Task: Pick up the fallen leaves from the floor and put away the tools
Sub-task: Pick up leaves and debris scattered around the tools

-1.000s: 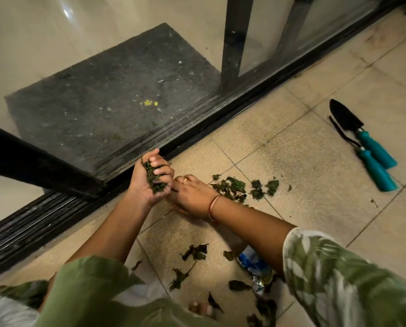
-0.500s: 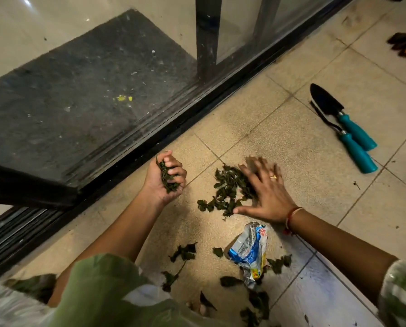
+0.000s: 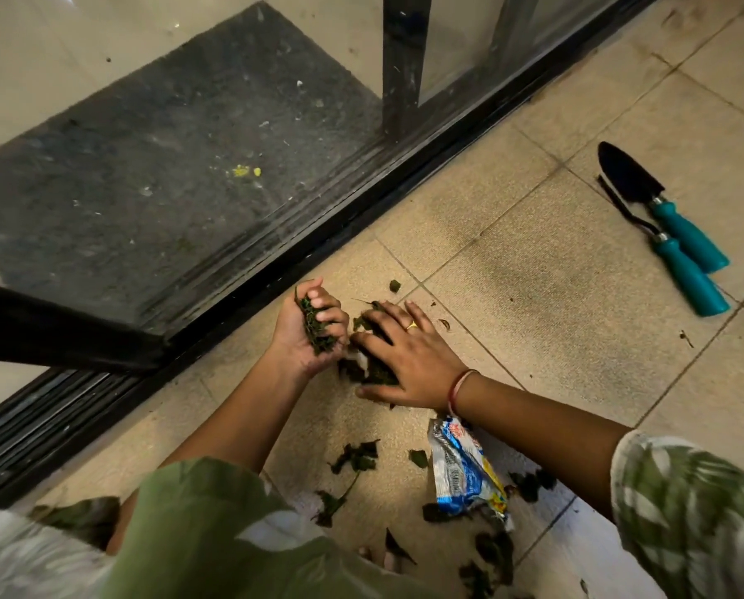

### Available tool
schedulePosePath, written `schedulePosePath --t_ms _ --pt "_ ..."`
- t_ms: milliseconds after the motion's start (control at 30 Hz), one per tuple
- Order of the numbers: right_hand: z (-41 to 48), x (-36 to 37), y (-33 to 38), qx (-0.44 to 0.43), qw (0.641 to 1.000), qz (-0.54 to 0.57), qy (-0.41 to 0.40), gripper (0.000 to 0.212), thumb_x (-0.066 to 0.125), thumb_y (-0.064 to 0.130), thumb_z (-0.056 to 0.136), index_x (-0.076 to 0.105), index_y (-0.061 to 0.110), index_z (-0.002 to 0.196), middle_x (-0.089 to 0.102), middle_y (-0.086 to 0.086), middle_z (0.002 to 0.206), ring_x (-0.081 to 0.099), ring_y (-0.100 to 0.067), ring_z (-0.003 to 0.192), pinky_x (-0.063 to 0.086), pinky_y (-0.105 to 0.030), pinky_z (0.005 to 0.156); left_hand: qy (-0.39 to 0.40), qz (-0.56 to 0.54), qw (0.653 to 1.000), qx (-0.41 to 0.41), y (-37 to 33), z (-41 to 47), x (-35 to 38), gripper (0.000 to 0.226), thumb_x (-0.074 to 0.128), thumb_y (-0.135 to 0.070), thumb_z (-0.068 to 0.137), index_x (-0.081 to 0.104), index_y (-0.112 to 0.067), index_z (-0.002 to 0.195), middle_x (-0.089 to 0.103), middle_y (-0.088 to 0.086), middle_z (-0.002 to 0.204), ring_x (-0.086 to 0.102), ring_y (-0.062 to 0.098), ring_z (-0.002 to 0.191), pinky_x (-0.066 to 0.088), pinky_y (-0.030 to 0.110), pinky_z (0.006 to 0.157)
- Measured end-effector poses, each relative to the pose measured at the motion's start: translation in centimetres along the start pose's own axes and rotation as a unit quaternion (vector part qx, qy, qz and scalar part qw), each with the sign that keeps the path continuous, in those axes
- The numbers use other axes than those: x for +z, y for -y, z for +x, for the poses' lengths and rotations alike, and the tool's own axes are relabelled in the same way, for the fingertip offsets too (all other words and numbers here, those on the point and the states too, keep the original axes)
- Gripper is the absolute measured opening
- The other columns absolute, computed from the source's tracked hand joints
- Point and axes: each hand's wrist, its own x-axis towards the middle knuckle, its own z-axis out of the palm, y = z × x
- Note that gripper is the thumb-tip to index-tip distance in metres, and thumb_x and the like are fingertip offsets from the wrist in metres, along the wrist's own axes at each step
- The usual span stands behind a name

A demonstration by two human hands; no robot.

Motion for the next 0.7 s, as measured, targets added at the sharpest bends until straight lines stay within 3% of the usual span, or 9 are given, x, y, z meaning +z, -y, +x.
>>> schedulePosePath --t_ms 100,167,233,300,400,467,533,600,700 --pt "0.4 0.2 -0.5 -0.048 0.991 -0.048 -0.113 0.033 0.046 0.046 0.091 0.056 0.017 0.102 0.058 -0.008 0.106 0.056 -0.028 0.093 0.044 -0.041 0.082 -0.014 0.008 1.0 0.006 0.2 0.0 -0.1 0.032 0.056 -0.025 0.075 0.047 -0.023 0.044 0.041 -0.01 0.039 0.037 0.003 0.031 0.021 0.013 0.03" --pt "1.0 0.1 -0.8 -0.061 0.99 -0.055 -0.111 0.019 0.055 0.03 0.09 0.056 0.012 0.095 0.058 -0.009 0.09 0.055 -0.026 0.077 0.047 -0.036 0.066 -0.024 0.013 1.0 0.01 0.3 0.1 -0.1 0.033 0.056 -0.026 0.075 0.047 -0.023 0.044 0.042 -0.01 0.039 0.036 0.003 0.031 0.021 0.013 0.03" --pt "1.3 -0.3 -1.0 -0.055 0.995 -0.034 -0.072 0.011 0.055 0.017 0.091 0.054 0.007 0.097 0.058 -0.011 0.084 0.055 -0.024 0.068 0.053 -0.037 0.06 -0.031 0.015 0.999 0.014 0.4 0.1 -0.2 0.033 0.057 -0.026 0.076 0.048 -0.023 0.045 0.042 -0.01 0.039 0.037 0.003 0.032 0.022 0.013 0.029" --pt "0.9 -1.8 -1.4 -0.018 0.999 0.013 -0.042 0.02 0.041 0.023 0.098 0.053 0.006 0.101 0.056 -0.009 0.086 0.055 -0.021 0.071 0.054 -0.036 0.066 -0.034 0.012 0.999 0.013 0.5 0.1 -0.3 0.031 0.057 -0.026 0.075 0.047 -0.024 0.046 0.042 -0.011 0.04 0.037 0.003 0.032 0.021 0.012 0.031" --pt "-1.6 -4.3 -1.9 0.004 0.986 0.155 -0.056 0.044 0.026 0.037 0.098 0.056 0.005 0.101 0.055 -0.006 0.09 0.054 -0.014 0.074 0.049 -0.023 0.069 -0.033 0.02 0.999 0.01 0.8 0.2 -0.4 0.03 0.058 -0.025 0.074 0.047 -0.024 0.047 0.042 -0.011 0.041 0.037 0.002 0.033 0.02 0.012 0.032" --pt "-4.7 -5.3 -1.2 -0.052 0.977 0.184 -0.092 0.036 0.029 0.031 0.1 0.056 0.007 0.097 0.051 0.002 0.085 0.047 0.002 0.068 0.043 -0.008 0.066 -0.03 0.03 0.999 0.005 1.3 0.3 -0.3 0.029 0.058 -0.025 0.074 0.047 -0.025 0.047 0.043 -0.011 0.041 0.037 0.002 0.033 0.02 0.011 0.032" --pt "-8.7 -5.3 0.0 -0.109 0.981 0.138 -0.085 0.015 0.037 0.023 0.095 0.051 0.016 0.098 0.047 0.008 0.086 0.04 0.01 0.065 0.039 0.0 0.061 -0.025 0.039 0.999 -0.009 2.2 0.5 -0.1 0.029 0.058 -0.025 0.074 0.047 -0.024 0.047 0.043 -0.011 0.041 0.037 0.002 0.033 0.02 0.012 0.031" --pt "-12.0 -4.2 1.1 -0.186 0.98 0.046 -0.056 0.012 0.042 0.026 0.091 0.046 0.019 0.1 0.051 0.001 0.096 0.047 0.0 0.066 0.043 -0.008 0.055 -0.023 0.048 0.998 -0.026 3.1 0.8 0.2 0.029 0.058 -0.025 0.075 0.047 -0.024 0.047 0.043 -0.011 0.041 0.037 0.003 0.032 0.021 0.012 0.03" --pt "-13.4 -1.9 1.3 -0.259 0.963 -0.061 -0.029 0.016 0.043 0.028 0.09 0.044 0.019 0.103 0.044 -0.009 0.119 0.046 -0.012 0.08 0.045 -0.024 0.061 -0.02 0.057 0.997 -0.046 4.0 1.3 0.6 0.028 0.058 -0.025 0.075 0.047 -0.025 0.049 0.043 -0.011 0.041 0.037 0.003 0.032 0.021 0.012 0.03"
